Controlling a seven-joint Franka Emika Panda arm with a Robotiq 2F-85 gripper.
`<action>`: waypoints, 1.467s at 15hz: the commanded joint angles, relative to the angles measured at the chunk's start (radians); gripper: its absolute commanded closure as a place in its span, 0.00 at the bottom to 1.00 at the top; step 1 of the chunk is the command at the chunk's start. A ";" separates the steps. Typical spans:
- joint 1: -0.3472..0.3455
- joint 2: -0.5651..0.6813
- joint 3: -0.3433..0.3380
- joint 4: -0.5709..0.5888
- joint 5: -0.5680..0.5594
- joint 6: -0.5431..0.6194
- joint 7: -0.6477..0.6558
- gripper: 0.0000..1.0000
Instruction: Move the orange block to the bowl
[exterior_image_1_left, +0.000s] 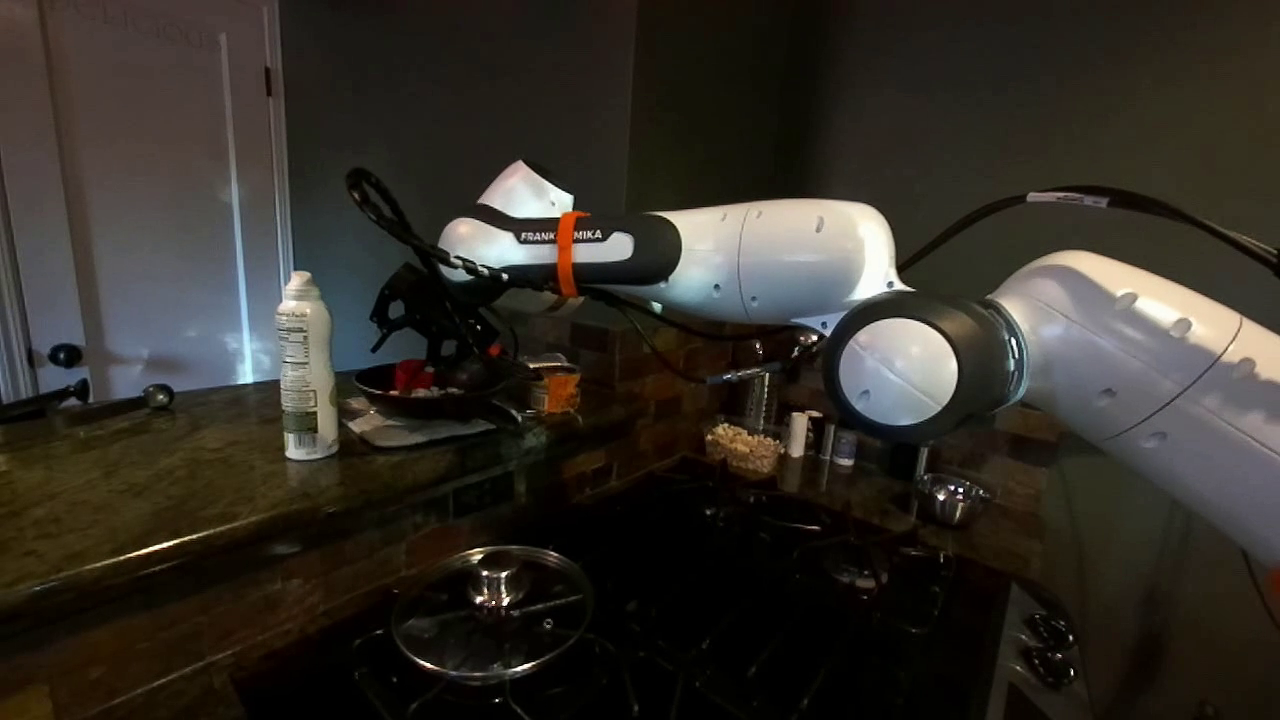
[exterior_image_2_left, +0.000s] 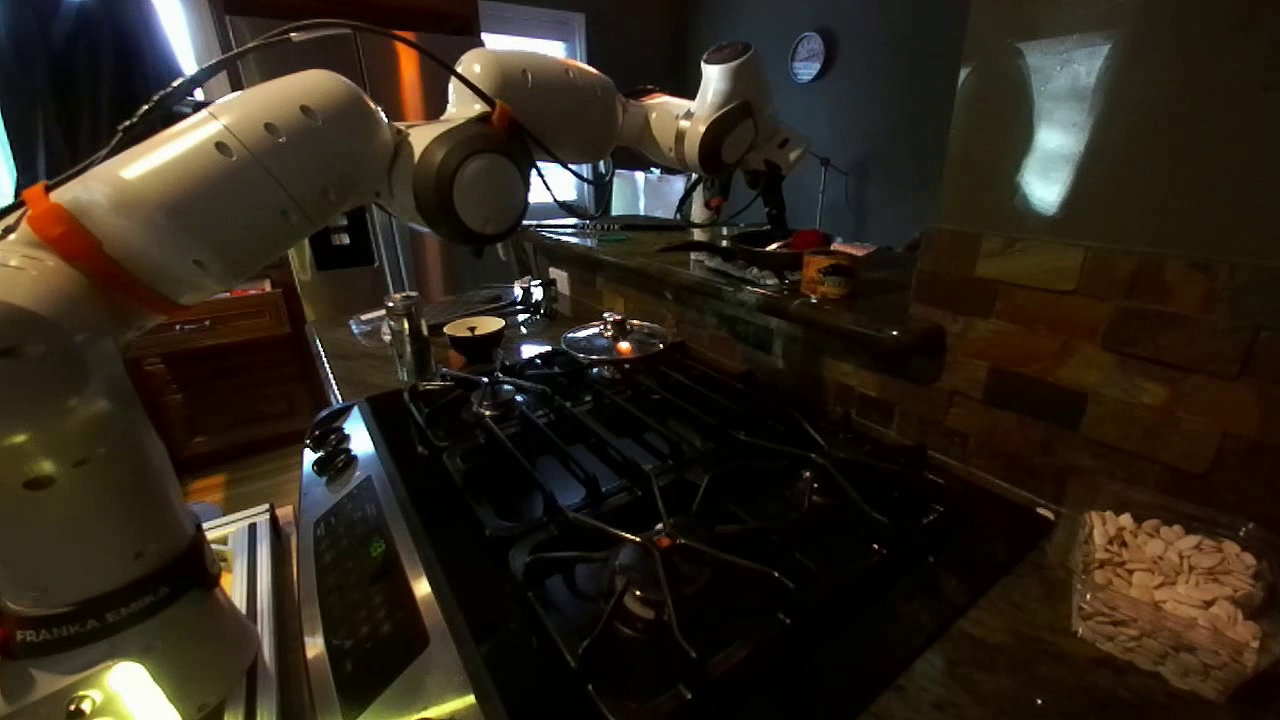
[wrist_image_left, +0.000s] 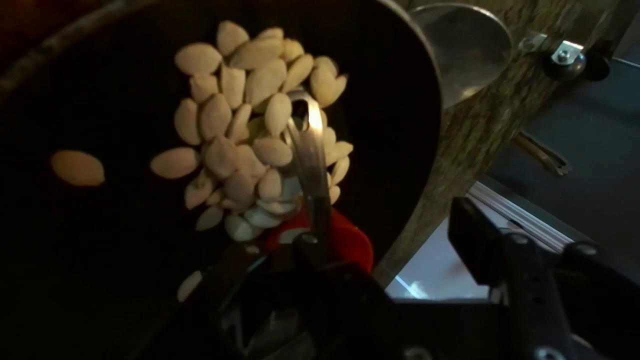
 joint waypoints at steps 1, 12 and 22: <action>-0.015 -0.009 -0.005 0.003 -0.003 0.030 -0.010 0.32; 0.014 0.000 -0.046 -0.018 -0.063 -0.014 -0.016 0.43; 0.029 0.012 -0.045 -0.015 -0.071 -0.053 -0.019 0.63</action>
